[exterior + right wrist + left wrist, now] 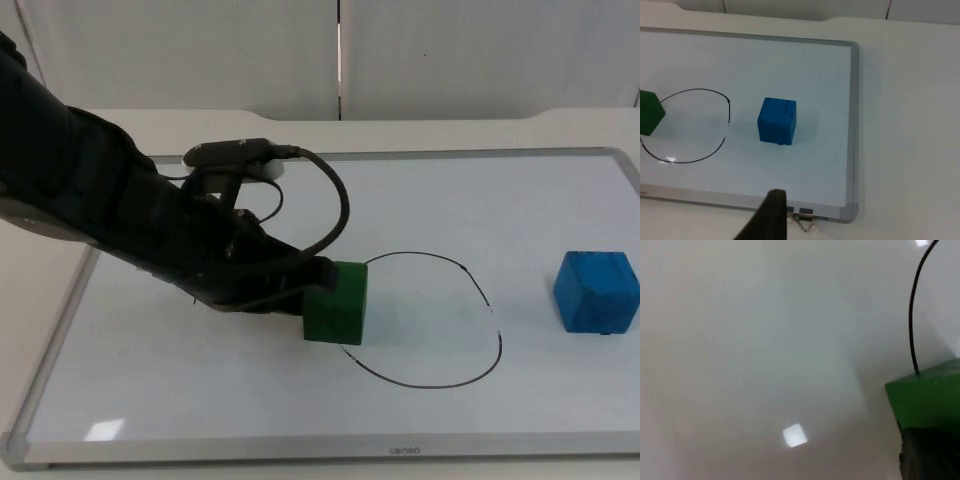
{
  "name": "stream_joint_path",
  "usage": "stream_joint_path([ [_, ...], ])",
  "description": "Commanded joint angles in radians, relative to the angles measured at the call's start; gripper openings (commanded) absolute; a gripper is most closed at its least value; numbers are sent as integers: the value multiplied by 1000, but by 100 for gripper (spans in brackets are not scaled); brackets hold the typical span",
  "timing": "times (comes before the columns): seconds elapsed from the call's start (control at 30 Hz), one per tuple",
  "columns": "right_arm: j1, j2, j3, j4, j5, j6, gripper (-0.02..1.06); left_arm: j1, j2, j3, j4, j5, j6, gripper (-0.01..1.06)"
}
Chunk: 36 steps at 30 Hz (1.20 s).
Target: Push the two cubes into the marked area.
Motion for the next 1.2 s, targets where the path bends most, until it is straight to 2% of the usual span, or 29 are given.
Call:
stream_joint_path([
  [0.0,-1,-4,6,-3,-3,-6,105,-6,-1,-3,-10,15,-14,0],
  [0.47,-1,-4,6,-3,-3,-6,105,-50,-1,-2,-10,7,-18,0],
  [0.7,-1,-4,6,-3,-3,-6,105,-50,-1,-2,54,7,-100,0],
  [1.0,1,-4,6,-3,-3,-6,105,-50,-1,-2,56,68,-120,0],
  [1.17,1,-4,6,-3,-3,-6,105,-56,-1,-2,32,68,-118,0],
])
